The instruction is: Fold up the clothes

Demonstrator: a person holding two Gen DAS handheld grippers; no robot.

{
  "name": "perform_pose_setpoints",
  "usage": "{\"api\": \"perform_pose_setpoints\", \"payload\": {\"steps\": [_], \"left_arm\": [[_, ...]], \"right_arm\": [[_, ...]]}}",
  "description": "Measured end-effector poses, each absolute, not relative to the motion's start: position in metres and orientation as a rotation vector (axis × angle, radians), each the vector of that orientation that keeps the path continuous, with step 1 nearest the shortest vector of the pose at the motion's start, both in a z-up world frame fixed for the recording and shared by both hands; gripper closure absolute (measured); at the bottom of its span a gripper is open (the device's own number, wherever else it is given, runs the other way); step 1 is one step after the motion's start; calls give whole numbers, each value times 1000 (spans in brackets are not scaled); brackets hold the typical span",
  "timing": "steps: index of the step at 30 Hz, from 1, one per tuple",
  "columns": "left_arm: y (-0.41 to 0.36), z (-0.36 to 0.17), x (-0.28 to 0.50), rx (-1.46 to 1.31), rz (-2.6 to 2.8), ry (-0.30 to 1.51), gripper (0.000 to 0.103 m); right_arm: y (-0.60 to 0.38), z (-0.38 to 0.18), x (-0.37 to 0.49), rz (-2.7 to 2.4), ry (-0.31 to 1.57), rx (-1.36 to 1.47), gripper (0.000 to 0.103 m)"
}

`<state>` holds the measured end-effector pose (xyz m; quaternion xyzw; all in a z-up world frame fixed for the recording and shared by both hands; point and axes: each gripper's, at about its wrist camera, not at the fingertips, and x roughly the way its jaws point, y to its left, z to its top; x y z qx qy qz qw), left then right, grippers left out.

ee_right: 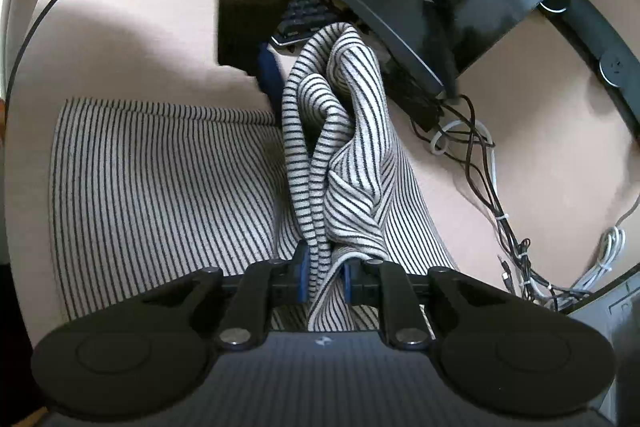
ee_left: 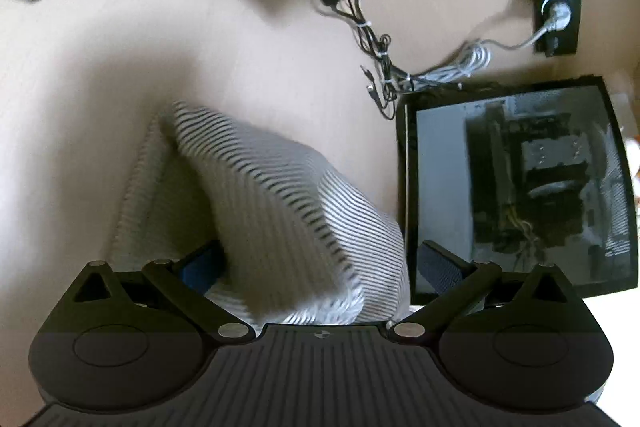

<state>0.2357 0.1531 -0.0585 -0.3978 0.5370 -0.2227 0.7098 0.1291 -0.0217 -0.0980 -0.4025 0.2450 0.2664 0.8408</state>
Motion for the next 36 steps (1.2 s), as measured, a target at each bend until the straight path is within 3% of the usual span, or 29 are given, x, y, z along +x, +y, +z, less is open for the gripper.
{"api": "perform_pose_setpoints", "payload": {"steps": [2,3,5,7,8,11,13,20,26,31,33,36], "left_arm": [[147,-59,237,-858,-501,1194,4],[144,-59,237,-850,-508,1191,23],[139,-58,236,-834,-521,1186,44],[134,-58,235,-818,-534,1182,50],[131,-58,235,-810,-541,1179,52],[129,-52,240,-831,-543,1160,59],[132,-47,245,-874,-539,1145,61],[144,-32,255,-928,-518,1113,62],[151,-46,248,-938,-474,1135,63],[160,-63,238,-897,-433,1164,62],[168,-73,235,-895,-405,1178,59],[177,-83,230,-908,-377,1177,54]], "right_arm": [[-26,-94,130,541,531,-801,88],[-30,-88,132,522,547,-741,87],[-61,-79,130,467,608,-473,82],[-99,-70,128,402,666,-165,53],[-118,-66,126,367,692,-11,39],[-175,-54,123,254,750,452,37],[-201,-61,108,204,780,664,28],[-209,-85,112,197,779,966,19],[-219,-95,140,70,790,930,19],[-196,-90,180,54,768,602,21],[-179,-84,193,69,750,415,45],[-140,-65,189,131,653,107,65]]}}
